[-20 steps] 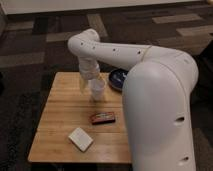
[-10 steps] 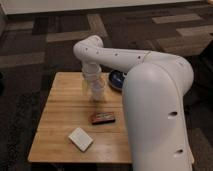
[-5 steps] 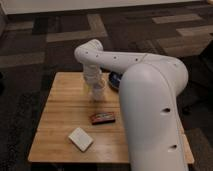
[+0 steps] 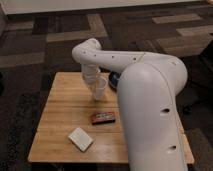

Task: Pick up the ceramic cup

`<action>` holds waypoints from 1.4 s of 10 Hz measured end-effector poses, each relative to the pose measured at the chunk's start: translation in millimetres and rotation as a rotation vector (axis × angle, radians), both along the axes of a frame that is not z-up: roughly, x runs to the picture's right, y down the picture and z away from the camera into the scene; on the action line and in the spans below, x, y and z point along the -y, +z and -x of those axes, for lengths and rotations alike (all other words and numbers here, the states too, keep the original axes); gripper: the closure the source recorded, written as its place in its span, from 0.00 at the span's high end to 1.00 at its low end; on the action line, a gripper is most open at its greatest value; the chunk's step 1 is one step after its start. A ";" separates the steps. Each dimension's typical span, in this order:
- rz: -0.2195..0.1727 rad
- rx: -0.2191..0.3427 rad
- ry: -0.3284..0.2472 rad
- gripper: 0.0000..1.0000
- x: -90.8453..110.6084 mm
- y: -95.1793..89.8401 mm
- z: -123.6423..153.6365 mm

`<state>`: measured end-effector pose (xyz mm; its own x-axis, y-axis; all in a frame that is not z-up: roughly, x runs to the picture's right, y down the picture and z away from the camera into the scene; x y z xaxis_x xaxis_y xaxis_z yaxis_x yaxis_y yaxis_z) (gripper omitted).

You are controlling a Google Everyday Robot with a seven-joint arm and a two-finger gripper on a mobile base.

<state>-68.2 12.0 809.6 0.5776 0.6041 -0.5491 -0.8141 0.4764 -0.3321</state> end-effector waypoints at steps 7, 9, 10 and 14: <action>-0.114 -0.067 0.054 0.00 53.5 -67.7 4.5; -0.157 -0.063 0.058 0.00 74.3 -97.9 12.5; -0.176 -0.055 0.062 0.00 83.1 -113.3 17.6; -0.177 -0.051 0.070 0.00 85.5 -121.3 19.0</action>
<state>-87.3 -73.5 688.3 0.5048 0.7314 -0.4585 -0.8610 0.4653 -0.2055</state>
